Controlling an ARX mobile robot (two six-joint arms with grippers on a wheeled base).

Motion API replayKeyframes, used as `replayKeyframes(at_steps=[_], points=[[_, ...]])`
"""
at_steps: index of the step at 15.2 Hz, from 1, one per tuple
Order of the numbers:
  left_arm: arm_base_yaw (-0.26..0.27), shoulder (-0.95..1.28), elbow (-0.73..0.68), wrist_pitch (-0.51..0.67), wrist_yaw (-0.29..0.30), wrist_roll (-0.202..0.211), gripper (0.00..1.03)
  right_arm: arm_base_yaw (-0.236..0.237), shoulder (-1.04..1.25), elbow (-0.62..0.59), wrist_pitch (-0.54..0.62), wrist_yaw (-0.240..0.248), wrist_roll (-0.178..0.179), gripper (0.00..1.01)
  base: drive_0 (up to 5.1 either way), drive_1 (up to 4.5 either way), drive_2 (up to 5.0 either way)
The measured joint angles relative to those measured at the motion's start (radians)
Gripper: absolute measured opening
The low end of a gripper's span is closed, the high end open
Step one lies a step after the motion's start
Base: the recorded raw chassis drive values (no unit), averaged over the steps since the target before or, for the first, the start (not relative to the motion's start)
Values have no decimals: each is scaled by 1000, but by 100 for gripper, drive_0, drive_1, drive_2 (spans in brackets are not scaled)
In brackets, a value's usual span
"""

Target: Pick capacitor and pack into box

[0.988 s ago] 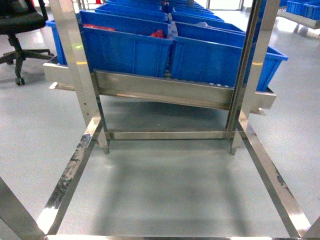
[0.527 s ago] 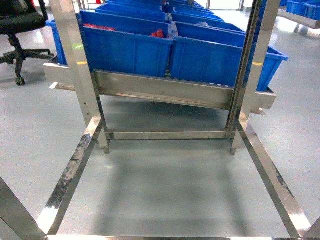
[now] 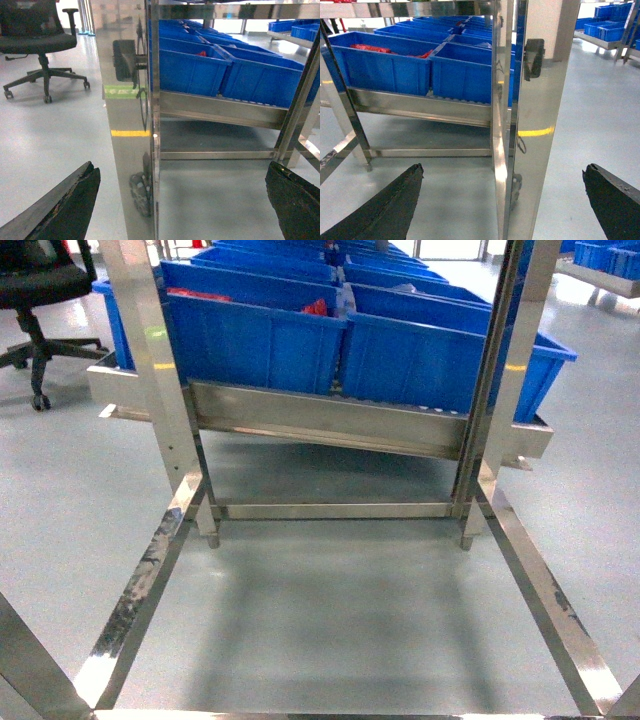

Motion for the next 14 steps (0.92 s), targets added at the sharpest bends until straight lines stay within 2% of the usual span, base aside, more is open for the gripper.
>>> replayKeyframes(at_steps=[14], points=[[0, 0, 0, -1, 2, 1, 98, 0, 0, 0, 0, 1, 0, 98, 0, 0, 0]])
